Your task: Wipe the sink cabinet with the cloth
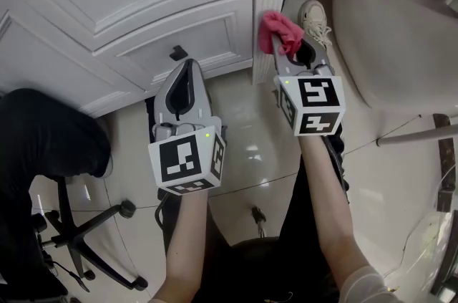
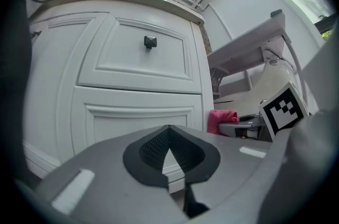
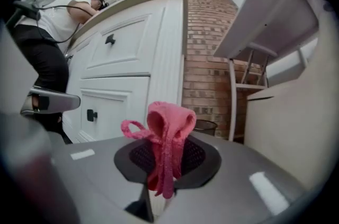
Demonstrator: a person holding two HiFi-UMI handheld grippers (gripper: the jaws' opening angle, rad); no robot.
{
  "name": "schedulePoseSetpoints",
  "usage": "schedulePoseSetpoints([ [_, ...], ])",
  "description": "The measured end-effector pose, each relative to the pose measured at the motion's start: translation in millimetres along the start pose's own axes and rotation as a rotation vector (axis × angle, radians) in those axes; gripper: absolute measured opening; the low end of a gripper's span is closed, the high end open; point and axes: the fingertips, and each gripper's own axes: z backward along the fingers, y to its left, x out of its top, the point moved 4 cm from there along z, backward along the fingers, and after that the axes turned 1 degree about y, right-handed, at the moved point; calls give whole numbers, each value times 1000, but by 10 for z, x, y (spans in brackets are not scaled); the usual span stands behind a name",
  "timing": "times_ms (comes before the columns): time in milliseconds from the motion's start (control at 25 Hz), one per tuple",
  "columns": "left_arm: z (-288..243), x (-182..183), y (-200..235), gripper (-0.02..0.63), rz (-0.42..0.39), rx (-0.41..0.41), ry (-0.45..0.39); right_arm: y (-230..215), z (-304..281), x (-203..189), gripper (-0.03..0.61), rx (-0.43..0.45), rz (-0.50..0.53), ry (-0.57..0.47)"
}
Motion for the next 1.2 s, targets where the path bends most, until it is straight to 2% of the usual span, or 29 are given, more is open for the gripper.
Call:
schedulePoseSetpoints([
  [120, 49, 20, 40, 15, -7, 40, -23, -239, 157, -31, 63, -44, -29, 3],
  [200, 175, 33, 275, 15, 17, 110, -44, -51, 247, -6, 64, -1, -36, -15],
  [320, 371, 20, 752, 15, 71, 210, -43, 670, 177, -15, 63, 137, -53, -40],
  [520, 769, -96, 1400, 15, 75, 303, -13, 2134, -119, -186, 64, 357, -128, 0],
  [600, 899, -137, 1661, 15, 62, 338, -4, 2540, -277, -207, 64, 400, -133, 7],
  [680, 976, -182, 1853, 15, 57, 365, -1, 2759, -411, -220, 64, 415, -121, 15],
  [840, 993, -287, 2009, 15, 94, 393, 5, 2869, -529, -238, 64, 428, -33, 10],
  [960, 882, -342, 1880, 15, 107, 366, 16, 2787, -524, -259, 64, 431, 45, 2],
  [1040, 765, -347, 1699, 15, 107, 327, 21, 2567, -512, -309, 64, 388, 45, 12],
  [1200, 500, -298, 1318, 15, 78, 252, 24, 1822, -446, -413, 64, 250, 32, 37],
])
